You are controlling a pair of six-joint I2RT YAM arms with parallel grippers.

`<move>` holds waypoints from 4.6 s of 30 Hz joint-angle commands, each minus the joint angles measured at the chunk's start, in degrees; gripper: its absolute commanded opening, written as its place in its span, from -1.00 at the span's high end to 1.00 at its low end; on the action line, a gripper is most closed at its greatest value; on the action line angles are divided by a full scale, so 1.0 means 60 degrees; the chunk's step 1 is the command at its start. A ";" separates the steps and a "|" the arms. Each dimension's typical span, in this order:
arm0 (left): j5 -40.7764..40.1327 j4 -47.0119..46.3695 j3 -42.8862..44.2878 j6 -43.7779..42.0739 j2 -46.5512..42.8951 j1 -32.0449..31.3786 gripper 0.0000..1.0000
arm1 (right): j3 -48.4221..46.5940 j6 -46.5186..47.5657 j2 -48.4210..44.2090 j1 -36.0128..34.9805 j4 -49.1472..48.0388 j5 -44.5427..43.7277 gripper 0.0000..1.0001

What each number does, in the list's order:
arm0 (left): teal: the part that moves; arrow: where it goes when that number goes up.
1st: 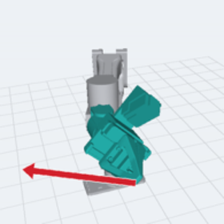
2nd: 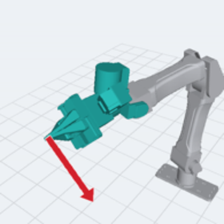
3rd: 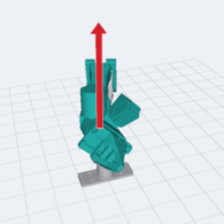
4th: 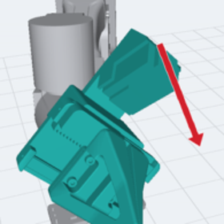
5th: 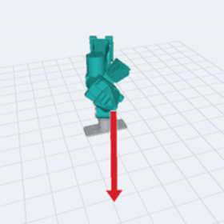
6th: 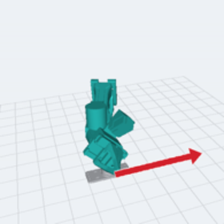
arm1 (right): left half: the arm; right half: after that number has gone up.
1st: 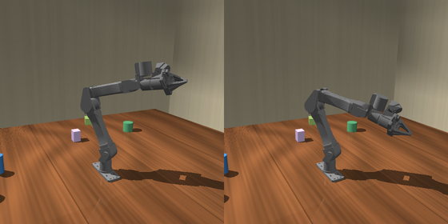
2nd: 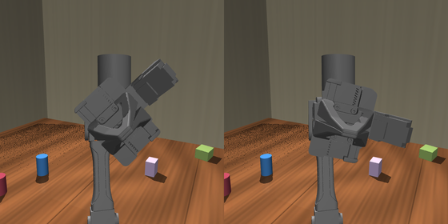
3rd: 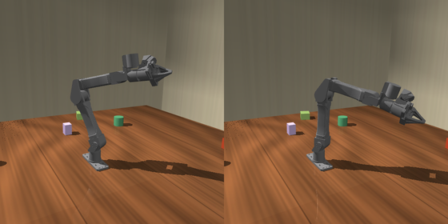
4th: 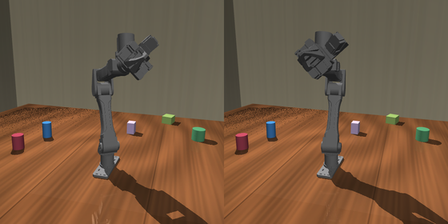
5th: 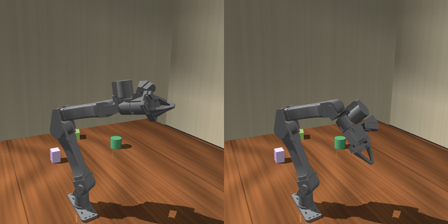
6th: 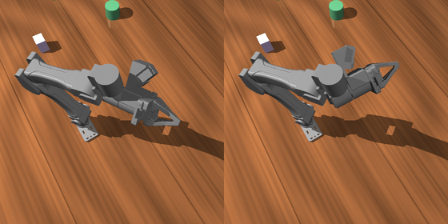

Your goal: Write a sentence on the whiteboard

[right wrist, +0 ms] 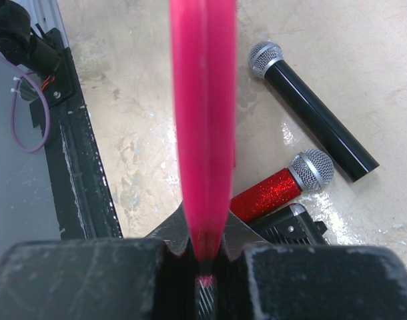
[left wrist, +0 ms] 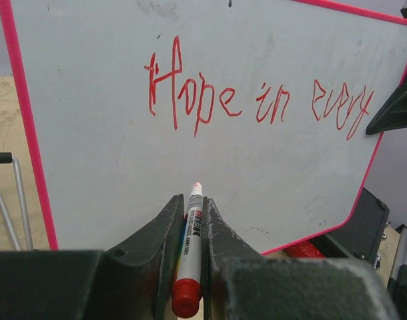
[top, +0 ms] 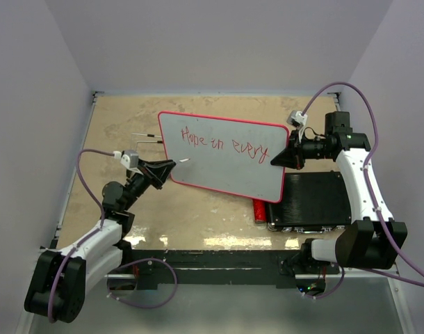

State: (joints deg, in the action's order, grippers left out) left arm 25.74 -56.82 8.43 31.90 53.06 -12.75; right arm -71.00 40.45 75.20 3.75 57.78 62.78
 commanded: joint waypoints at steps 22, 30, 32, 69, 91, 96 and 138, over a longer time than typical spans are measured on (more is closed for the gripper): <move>0.0134 -0.1487 0.0236 -0.0366 0.0151 0.0075 1.00 | 0.0042 -0.0032 -0.0463 -0.0068 -0.0621 -0.0064 1.00; 0.0149 -0.1576 0.0222 -0.0278 0.0166 0.0075 1.00 | 0.0057 -0.0018 -0.0492 -0.0068 -0.0607 -0.0049 1.00; 0.0135 -0.1532 0.0207 -0.0278 0.0137 0.0075 1.00 | 0.0056 -0.0017 -0.0478 -0.0068 -0.0621 -0.0049 1.00; 0.0120 -0.1444 0.0178 -0.0204 0.0049 0.0119 1.00 | 0.0056 0.0027 -0.0551 -0.0068 -0.0606 -0.0034 1.00; 0.0105 -0.1678 0.0134 -0.0087 0.0254 0.0163 1.00 | 0.0042 0.0188 -0.0463 -0.0083 -0.0519 0.0039 1.00; 0.0120 -0.1722 0.0134 -0.0043 0.0268 0.0177 1.00 | 0.0056 0.0188 -0.0507 -0.0083 -0.0519 0.0039 1.00; 0.0267 -0.2894 0.0486 0.0104 0.1704 0.0251 1.00 | 0.0100 0.0232 -0.0419 -0.0127 -0.0562 0.0010 1.00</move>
State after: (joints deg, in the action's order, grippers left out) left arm 28.25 -68.40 9.91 34.02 63.90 -11.64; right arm -70.08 40.12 74.06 3.38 56.95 62.57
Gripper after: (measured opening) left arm 0.170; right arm 0.063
